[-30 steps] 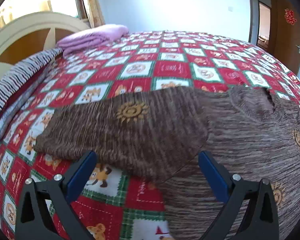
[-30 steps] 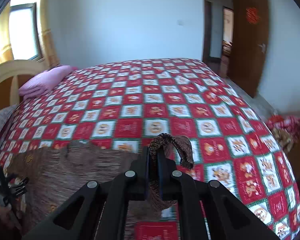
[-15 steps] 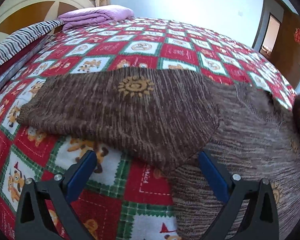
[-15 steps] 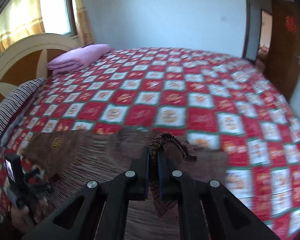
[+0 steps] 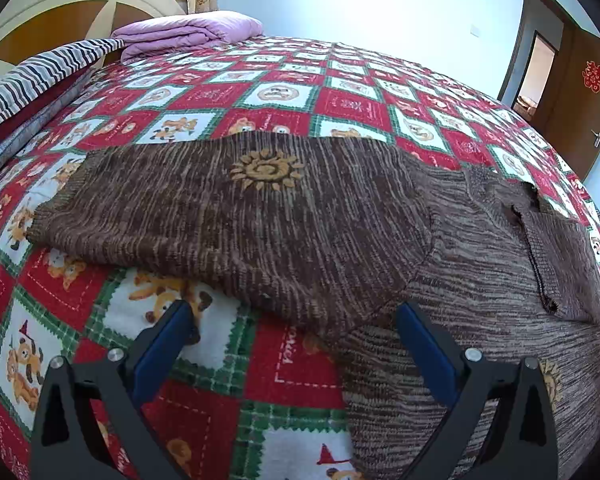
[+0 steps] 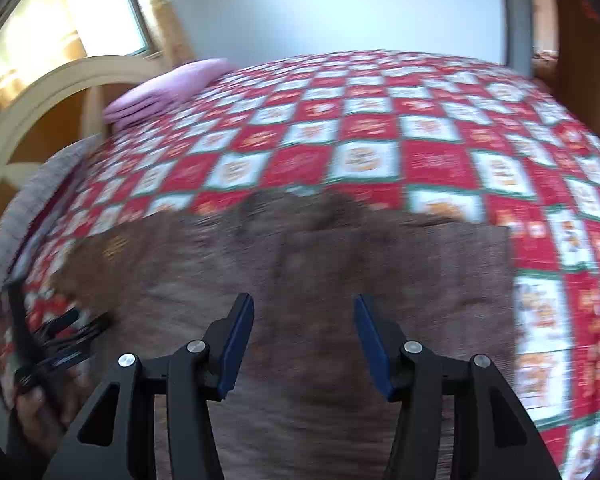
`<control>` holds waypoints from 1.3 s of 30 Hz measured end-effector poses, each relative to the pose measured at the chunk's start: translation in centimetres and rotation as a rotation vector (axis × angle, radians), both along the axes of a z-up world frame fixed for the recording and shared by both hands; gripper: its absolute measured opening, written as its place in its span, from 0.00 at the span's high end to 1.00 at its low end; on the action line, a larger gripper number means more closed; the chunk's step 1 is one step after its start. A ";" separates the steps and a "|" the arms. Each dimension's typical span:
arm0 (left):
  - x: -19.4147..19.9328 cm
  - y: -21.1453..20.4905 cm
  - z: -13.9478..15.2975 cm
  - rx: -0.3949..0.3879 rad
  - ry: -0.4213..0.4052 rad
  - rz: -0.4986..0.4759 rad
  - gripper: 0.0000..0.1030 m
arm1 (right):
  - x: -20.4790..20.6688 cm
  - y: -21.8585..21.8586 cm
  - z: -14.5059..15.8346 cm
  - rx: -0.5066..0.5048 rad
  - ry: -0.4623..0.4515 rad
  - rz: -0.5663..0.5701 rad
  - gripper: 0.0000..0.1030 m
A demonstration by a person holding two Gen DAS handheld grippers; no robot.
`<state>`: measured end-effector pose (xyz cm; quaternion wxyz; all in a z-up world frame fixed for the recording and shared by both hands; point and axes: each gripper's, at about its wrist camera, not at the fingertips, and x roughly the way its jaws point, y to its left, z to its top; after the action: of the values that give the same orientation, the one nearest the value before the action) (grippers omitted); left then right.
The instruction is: Fold small clothes
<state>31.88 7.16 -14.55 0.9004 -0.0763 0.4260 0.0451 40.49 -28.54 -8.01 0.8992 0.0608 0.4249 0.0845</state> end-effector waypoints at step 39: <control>-5.0 12.6 2.8 0.158 0.015 0.232 0.00 | -2.9 11.3 -7.3 -0.272 -0.051 0.185 0.27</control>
<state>26.85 19.71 -11.77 0.8890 -0.0534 0.4164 0.1828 37.56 -17.25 -15.33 0.8980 -0.1031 0.4134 0.1102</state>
